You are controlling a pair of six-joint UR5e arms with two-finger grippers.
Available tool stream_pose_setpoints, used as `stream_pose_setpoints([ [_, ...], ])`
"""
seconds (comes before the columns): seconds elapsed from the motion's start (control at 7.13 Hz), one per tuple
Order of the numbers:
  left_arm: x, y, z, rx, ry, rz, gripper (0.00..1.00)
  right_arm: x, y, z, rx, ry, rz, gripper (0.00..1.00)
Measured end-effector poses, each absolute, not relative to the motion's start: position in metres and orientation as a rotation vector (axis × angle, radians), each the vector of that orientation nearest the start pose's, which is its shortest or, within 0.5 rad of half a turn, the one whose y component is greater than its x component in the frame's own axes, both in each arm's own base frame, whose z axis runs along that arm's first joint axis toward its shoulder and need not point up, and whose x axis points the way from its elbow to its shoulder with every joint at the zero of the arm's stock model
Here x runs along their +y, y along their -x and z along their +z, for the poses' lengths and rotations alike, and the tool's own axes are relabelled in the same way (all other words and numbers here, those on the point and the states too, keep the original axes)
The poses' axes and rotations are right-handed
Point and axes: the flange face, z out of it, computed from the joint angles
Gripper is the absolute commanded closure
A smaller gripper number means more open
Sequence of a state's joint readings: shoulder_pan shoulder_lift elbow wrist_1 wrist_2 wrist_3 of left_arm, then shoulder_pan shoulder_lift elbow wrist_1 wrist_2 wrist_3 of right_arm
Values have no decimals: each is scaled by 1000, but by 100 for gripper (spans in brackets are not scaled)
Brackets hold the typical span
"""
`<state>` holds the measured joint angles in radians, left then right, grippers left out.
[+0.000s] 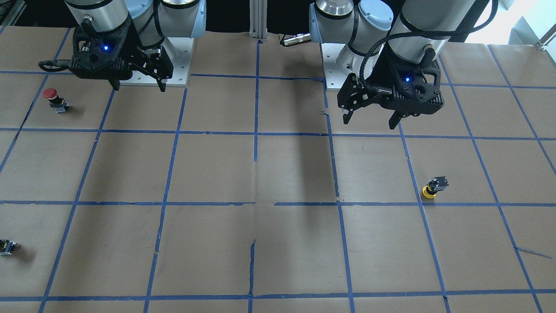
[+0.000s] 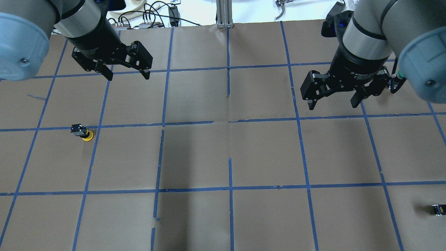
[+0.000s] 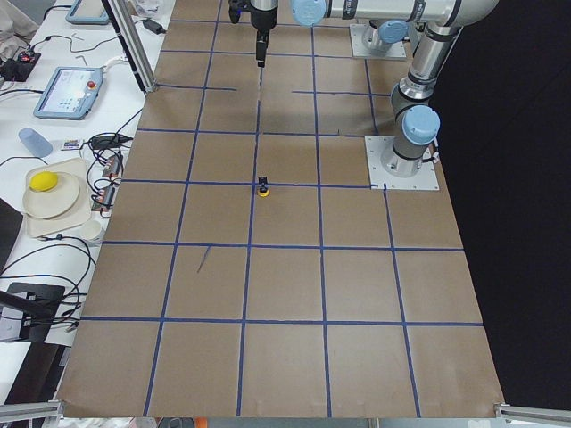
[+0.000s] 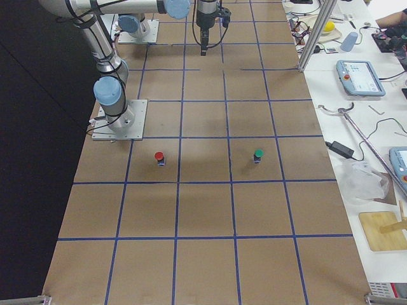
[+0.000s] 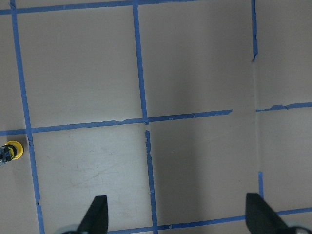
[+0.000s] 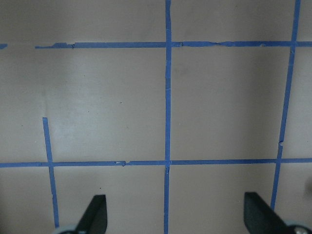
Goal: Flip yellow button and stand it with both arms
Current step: 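Move the left gripper down toward the yellow-capped button lying on its side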
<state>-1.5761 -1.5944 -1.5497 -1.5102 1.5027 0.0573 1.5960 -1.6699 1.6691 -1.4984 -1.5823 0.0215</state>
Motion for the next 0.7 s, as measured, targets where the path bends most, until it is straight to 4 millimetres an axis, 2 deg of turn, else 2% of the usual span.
stream_pose_setpoints([
  [0.42, -506, 138, 489, 3206, -85, -69, 0, -439, -136, 477, 3165, -13, 126, 0],
  [0.56, -507, 124, 484, 3208, -43, -40, 0, -439, -134, 477, 3164, -20, 128, 0],
  [0.7, -509, 98, 474, 3210, 33, 3, 0, -440, -133, 477, 3164, -24, 126, 0],
])
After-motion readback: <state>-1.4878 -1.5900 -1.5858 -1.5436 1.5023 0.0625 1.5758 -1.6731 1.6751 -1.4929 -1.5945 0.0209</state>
